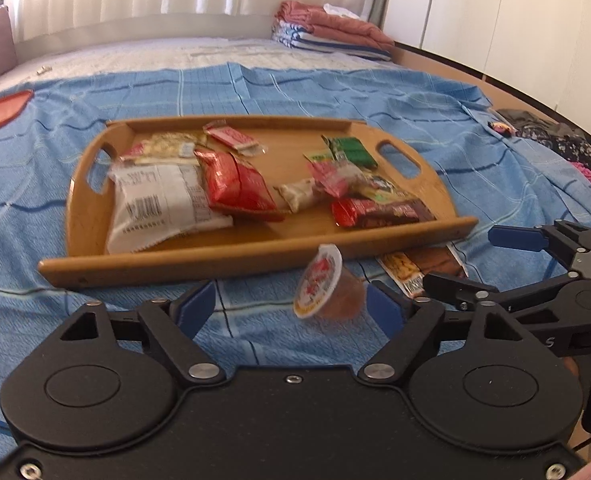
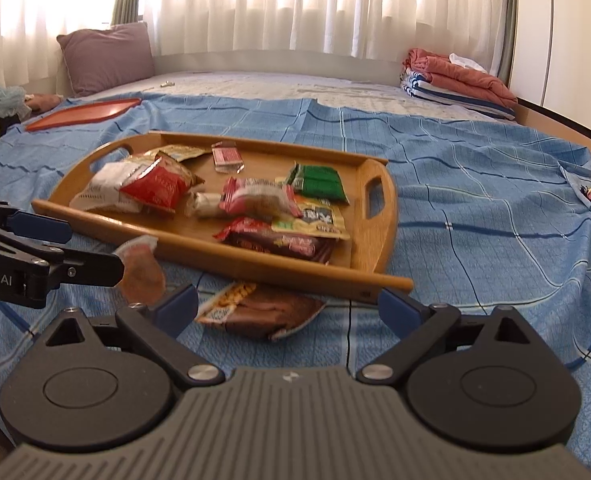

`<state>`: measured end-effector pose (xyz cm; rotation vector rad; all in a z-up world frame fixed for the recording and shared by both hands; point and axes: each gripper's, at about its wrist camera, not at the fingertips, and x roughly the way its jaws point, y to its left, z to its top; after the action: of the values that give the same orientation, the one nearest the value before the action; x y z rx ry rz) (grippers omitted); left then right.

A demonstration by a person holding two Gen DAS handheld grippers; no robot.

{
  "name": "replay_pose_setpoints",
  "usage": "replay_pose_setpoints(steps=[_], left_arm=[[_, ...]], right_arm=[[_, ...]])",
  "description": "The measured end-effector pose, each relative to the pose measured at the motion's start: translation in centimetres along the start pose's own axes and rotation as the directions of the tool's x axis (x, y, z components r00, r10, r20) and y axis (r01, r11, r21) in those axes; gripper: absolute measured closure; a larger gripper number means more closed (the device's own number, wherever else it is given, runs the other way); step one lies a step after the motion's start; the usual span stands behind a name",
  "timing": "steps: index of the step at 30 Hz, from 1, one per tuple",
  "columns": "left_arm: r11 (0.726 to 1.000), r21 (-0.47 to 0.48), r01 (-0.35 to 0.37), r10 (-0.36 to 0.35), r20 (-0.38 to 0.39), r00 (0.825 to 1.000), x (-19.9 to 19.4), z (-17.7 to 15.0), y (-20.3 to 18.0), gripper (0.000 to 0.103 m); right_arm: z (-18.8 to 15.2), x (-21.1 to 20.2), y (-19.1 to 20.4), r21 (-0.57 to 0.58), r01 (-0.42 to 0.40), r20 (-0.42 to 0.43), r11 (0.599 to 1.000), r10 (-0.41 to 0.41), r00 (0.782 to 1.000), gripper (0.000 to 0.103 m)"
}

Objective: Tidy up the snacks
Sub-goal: 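Move both tools down to the jelly cup and brown nut pouch beside the tray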

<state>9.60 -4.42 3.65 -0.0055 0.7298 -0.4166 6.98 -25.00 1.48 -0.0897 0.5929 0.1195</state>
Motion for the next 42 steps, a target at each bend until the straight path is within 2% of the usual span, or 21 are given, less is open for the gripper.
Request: replay_pose_setpoints(steps=[3, 6, 19, 33, 42], left_arm=[[0.999, -0.023, 0.024, -0.025, -0.024, 0.999, 0.5, -0.3, -0.2, 0.035], [0.998, -0.047, 0.035, -0.037, -0.037, 0.999, 1.1, -0.4, -0.4, 0.039], [0.999, -0.053, 0.008, -0.01, -0.038, 0.999, 3.1, 0.1, -1.7, 0.04], [0.996, -0.084, 0.012, -0.015, -0.032, 0.999, 3.4, 0.0, -1.5, 0.04], [0.993, -0.119, 0.018, -0.024, -0.046, 0.999, 3.7, 0.6, -1.2, 0.04]], right_arm=[[-0.7, 0.3, 0.2, -0.023, 0.004, -0.018, 1.0, -0.005, 1.0, 0.002], [-1.1, 0.6, 0.3, -0.027, 0.0, -0.034, 1.0, -0.001, 0.999, 0.001], [-2.0, 2.7, 0.5, 0.04, -0.025, -0.091, 0.999, 0.029, 0.995, 0.0], [-2.6, 2.1, 0.1, 0.083, -0.04, -0.028, 0.996, 0.043, 0.999, 0.0], [-2.2, 2.4, 0.0, 0.06, -0.057, -0.055, 0.997, 0.06, 0.997, 0.0]])
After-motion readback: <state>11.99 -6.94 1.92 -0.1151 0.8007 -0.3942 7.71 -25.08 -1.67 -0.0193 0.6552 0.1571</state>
